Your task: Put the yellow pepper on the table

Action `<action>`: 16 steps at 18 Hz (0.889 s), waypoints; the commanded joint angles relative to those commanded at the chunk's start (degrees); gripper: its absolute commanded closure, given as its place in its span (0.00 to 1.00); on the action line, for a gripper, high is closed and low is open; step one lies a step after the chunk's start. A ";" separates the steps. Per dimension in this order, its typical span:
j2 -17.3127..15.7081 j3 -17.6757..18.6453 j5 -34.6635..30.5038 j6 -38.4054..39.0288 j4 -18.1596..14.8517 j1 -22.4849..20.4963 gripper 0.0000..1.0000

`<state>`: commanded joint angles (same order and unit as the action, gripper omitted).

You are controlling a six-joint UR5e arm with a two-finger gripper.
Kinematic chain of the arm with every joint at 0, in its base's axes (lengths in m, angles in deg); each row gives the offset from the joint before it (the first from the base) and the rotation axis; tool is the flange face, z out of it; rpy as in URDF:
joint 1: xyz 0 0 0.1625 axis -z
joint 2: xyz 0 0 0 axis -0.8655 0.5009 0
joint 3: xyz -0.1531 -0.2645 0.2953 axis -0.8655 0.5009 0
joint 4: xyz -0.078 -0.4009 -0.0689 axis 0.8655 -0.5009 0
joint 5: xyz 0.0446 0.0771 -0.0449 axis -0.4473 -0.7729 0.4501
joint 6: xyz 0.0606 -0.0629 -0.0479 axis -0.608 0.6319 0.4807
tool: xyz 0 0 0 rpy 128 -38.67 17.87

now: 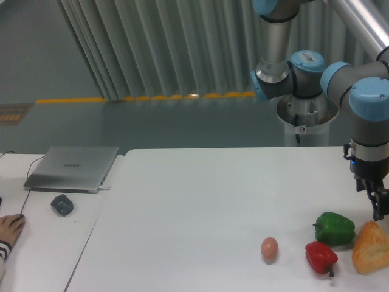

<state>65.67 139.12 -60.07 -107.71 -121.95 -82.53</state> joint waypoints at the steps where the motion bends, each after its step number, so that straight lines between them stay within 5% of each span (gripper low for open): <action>1: -0.17 0.35 0.00 0.09 0.09 -0.52 0.00; 16: -0.53 0.44 4.48 3.43 0.09 -2.20 0.00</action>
<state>65.14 139.56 -55.58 -104.28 -121.86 -84.73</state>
